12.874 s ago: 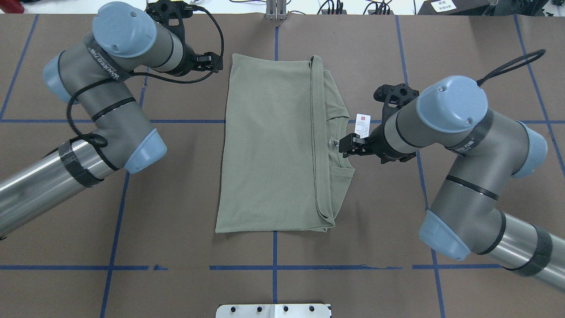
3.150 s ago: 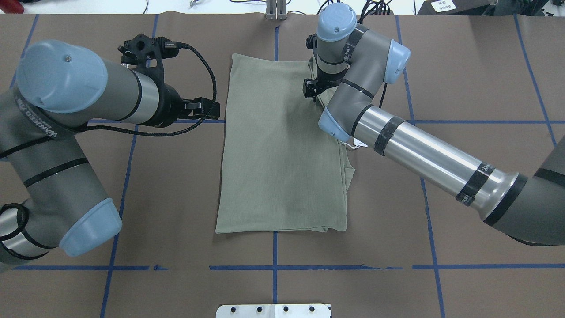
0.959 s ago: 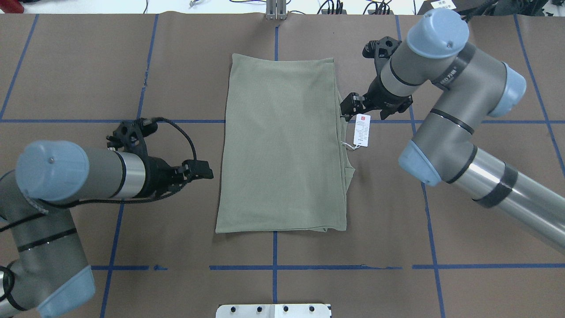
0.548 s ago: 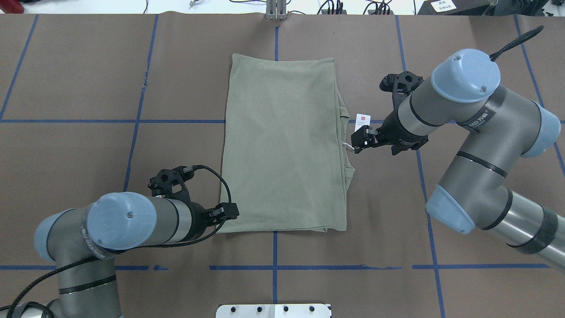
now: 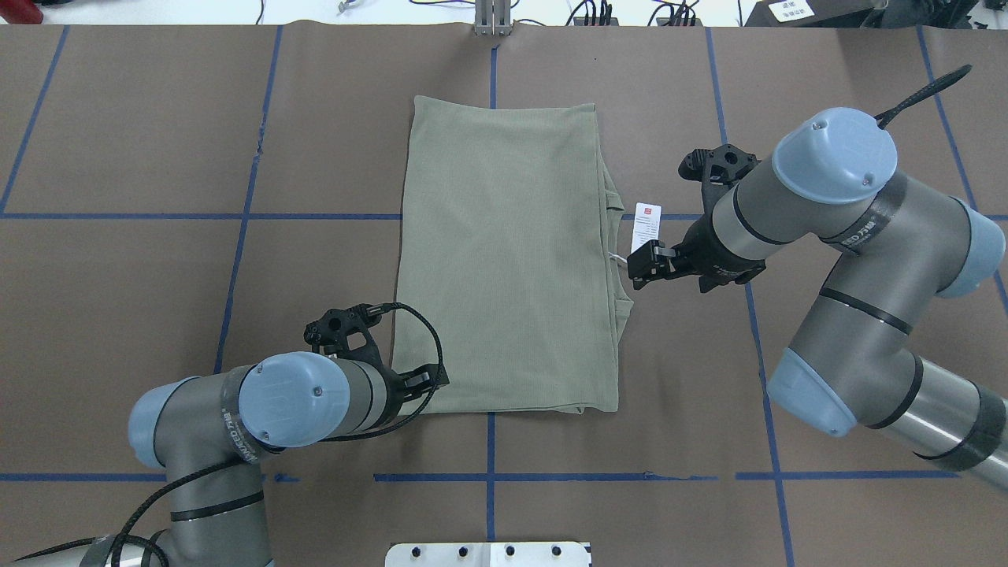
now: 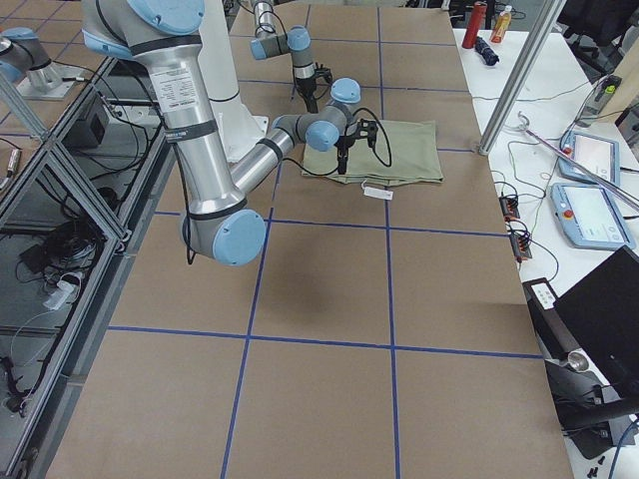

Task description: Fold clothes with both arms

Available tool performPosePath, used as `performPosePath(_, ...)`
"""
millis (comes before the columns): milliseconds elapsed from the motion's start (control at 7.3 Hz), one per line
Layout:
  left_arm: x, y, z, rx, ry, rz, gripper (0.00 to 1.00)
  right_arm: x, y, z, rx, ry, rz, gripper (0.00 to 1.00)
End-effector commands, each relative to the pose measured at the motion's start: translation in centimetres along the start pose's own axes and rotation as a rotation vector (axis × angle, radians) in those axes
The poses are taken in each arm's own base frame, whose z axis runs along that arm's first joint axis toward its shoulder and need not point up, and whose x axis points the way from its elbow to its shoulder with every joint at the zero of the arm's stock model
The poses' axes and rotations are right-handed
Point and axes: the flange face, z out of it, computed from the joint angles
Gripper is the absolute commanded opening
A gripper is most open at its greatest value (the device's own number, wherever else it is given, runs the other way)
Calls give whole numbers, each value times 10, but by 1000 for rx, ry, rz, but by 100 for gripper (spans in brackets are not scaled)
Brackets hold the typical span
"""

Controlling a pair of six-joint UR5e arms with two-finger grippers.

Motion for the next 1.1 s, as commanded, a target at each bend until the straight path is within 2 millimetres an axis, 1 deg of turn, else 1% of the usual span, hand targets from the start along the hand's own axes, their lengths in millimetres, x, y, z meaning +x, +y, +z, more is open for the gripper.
performPosePath(0,-3,0,10,5,-19,-1,98,-1,1,-1,-1,-3,-2,100)
performPosePath(137,-4,0,12,4,-25,-1,93,-1,1,-1,2,-1,-2,100)
performPosePath(411,-4,1,12,2,-27,-2,75,-1,1,-1,3,-1,-2,100)
performPosePath(685,-3,1,10,0,-23,0,47,-1,1,-1,5,0,-2,100)
performPosePath(959,-1,1,6,-1,-15,0,24,0,1,0,4,1,-1,100)
